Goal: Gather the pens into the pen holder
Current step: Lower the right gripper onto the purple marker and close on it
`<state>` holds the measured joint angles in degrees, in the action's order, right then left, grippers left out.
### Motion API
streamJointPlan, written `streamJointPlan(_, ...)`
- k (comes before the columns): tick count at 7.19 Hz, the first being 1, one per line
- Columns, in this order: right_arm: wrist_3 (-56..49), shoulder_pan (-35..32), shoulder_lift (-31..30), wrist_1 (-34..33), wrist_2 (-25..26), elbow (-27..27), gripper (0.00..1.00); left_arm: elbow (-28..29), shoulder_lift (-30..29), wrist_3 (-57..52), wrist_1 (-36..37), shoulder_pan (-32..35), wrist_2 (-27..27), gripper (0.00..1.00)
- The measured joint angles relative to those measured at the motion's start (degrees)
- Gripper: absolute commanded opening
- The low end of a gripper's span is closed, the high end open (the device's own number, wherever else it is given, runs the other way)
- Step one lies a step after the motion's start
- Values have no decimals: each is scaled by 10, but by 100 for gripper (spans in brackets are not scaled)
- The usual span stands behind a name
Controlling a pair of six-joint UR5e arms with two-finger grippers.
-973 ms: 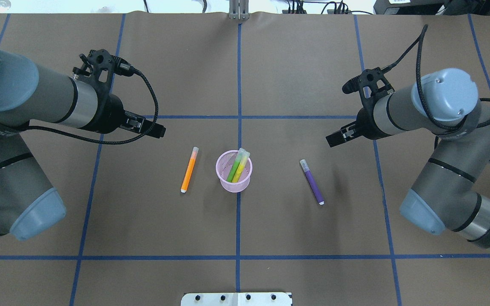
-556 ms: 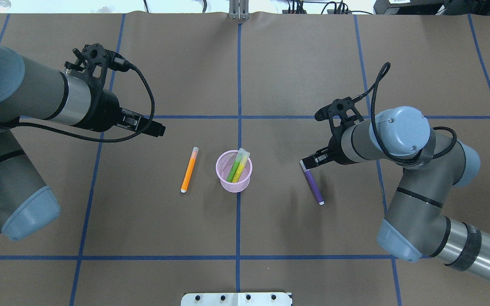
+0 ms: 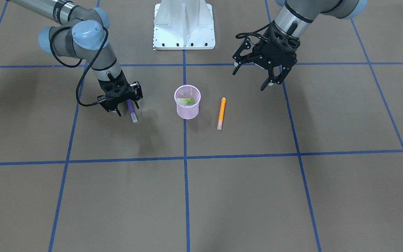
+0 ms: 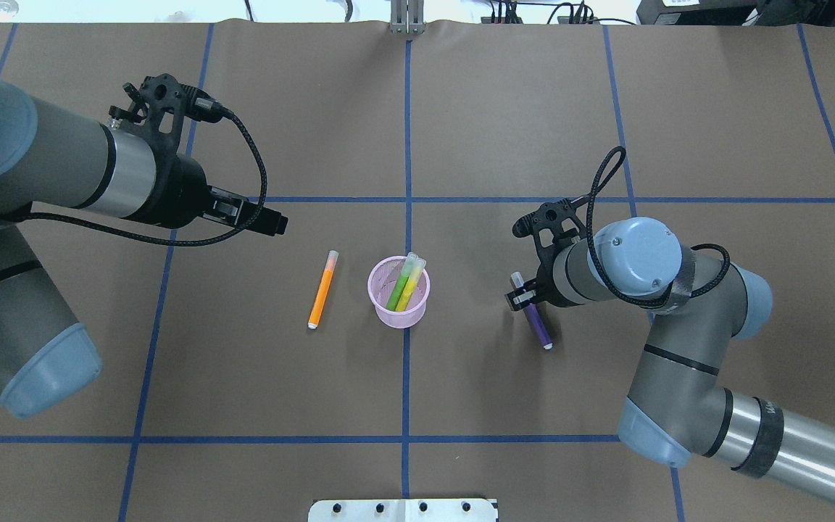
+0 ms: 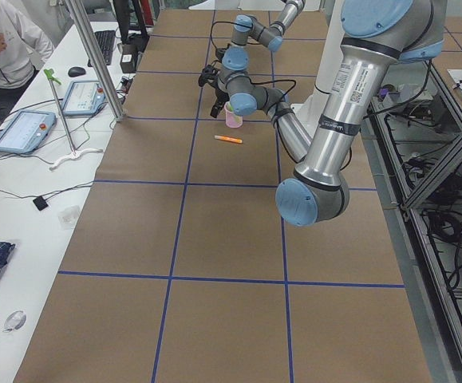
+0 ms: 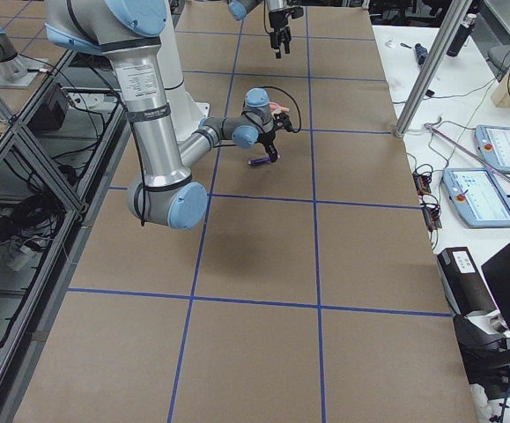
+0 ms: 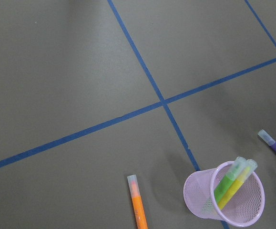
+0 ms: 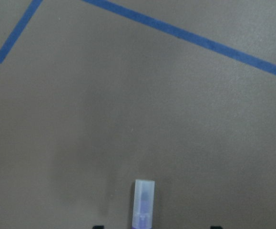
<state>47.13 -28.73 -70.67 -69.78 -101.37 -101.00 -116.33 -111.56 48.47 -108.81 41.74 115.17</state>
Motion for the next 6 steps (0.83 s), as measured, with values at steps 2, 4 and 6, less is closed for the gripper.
streamJointPlan(2, 2, 8, 1, 0, 0, 4, 51, -1, 0, 1, -1, -1, -1, 100)
streamJointPlan(4, 15, 13, 1, 1, 0, 9, 42, -1, 0, 2, 0, -1, -1, 100)
streamJointPlan(6, 37, 15, 2, 0, -1, 10, 28, -1, 0, 2, -1, -1, -1, 100)
